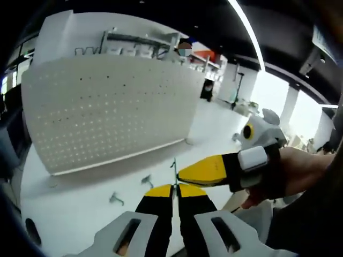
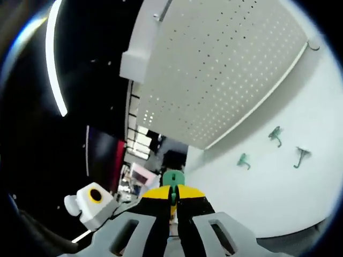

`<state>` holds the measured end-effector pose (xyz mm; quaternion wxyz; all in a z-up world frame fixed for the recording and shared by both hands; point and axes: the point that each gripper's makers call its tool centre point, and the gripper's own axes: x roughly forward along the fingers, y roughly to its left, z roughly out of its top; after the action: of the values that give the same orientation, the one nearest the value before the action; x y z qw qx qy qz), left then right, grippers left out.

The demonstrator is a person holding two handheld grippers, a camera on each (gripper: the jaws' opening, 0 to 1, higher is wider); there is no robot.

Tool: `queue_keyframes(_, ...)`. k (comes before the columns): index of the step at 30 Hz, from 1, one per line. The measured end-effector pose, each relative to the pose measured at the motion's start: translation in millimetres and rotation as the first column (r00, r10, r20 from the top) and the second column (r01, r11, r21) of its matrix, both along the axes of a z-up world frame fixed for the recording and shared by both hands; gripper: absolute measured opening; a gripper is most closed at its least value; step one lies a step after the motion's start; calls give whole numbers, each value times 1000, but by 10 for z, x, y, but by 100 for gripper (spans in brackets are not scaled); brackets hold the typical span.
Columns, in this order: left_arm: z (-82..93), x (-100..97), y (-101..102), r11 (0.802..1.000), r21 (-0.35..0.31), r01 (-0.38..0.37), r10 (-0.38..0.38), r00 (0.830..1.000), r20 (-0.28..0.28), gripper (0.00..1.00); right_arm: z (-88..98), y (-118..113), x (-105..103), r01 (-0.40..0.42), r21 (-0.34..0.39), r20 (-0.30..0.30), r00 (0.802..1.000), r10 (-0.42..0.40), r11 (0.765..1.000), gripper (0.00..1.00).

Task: Insert the hook assembly into the mounting plate slot until the hook locks in place.

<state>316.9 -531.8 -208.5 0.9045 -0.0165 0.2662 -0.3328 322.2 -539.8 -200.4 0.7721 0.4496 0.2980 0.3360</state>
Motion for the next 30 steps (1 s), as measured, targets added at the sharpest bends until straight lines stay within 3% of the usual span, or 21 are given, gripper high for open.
queue_keyframes(6, -4, 6, -6, 1000, -5, 1, -1, 1000, -4, 3, 42, 11, -14, -12, -125, 114, 993, 27, 992, 0)
queue_keyframes(14, -2, 10, -3, 1000, -13, 3, -3, 1000, -2, 5, 96, 57, -36, -24, -222, 212, 975, 72, 975, 0)
queue_keyframes(18, -32, 8, 11, 1000, 2, -6, 6, 1000, -4, 16, 120, 89, -51, -28, -287, 278, 954, 111, 958, 0)
queue_keyframes(21, -20, 2, 18, 1000, -6, -10, 10, 1000, 0, 19, 142, 78, -45, -16, -334, 317, 940, 128, 943, 0)
queue_keyframes(24, -24, -5, 10, 1000, -5, -3, 3, 1000, -3, 29, 140, 74, -30, -11, -366, 340, 929, 145, 930, 0)
queue_keyframes(27, -30, -16, -55, 998, 1, 63, -63, 997, 36, 50, 131, 71, -35, -3, -424, 376, 909, 179, 906, 0)
queue_keyframes(30, -63, -56, -65, 996, -17, 84, -84, 996, 19, 65, 116, 91, -51, -7, -439, 381, 904, 193, 899, 0)
